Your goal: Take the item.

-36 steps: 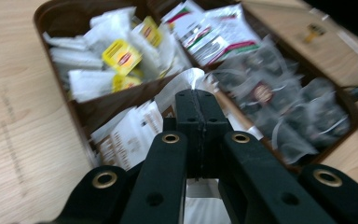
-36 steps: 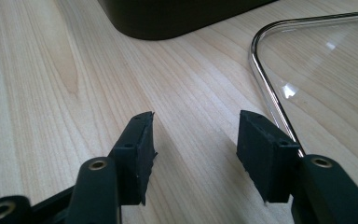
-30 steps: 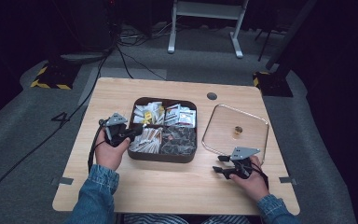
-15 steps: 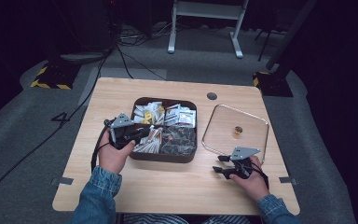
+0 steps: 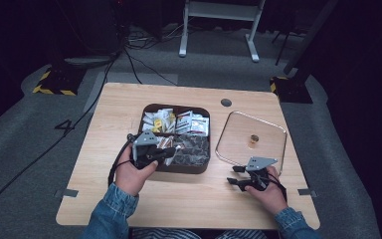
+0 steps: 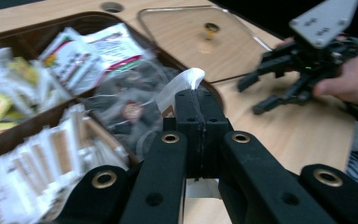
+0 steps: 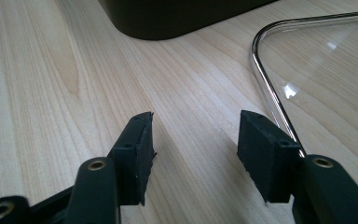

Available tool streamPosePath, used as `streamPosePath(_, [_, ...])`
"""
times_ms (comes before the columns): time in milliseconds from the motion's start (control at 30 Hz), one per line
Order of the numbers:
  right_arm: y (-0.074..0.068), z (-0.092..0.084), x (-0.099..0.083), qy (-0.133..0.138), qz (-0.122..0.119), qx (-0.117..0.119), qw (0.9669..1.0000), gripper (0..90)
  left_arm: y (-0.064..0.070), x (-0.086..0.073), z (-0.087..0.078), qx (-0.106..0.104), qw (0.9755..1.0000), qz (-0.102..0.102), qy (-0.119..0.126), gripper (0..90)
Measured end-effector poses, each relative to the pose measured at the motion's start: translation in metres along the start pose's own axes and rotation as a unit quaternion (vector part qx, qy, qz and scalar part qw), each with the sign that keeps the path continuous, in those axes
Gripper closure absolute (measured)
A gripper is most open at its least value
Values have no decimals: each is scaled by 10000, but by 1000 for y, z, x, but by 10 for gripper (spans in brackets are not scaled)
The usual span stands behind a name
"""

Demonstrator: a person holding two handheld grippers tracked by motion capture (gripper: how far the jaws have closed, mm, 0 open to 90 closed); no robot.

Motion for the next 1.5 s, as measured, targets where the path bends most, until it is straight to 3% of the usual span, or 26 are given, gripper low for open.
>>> streamPosePath(367, [1, 0, 0, 3, 6, 13, 10000, 460, 32, -12, 23, -478, 9974, 339, -425, 894])
streamPosePath(567, [0, 0, 0, 3, -7, 12, 10000, 453, 42, -19, 33, -642, 9958, 467, -447, 894])
streamPosePath(700, [0, 0, 0, 4, -6, 13, 10000, 452, 51, -27, 45, -800, 9932, 567, -630, 894])
streamPosePath(933, [0, 0, 0, -11, -30, -6, 10000, 451, 51, -39, 61, -931, 9906, 514, -856, 894])
streamPosePath(1300, [0, 0, 0, -13, -31, -8, 10000, 449, 51, -58, 85, -872, 9873, 536, -1216, 893])
streamPosePath(1500, [0, 0, 0, -13, -32, -8, 10000, 448, 45, -65, 94, -833, 9866, 420, -1339, 893])
Point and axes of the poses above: each handheld gripper's, and its own axes: z roughly forward along the jaws, x roughly out of its top, y roughly to its right, the point moved 5 cm from there along z, roughly forward along the jaws, and after that the axes turned 10 degrees about -z, right-handed, at the moved point
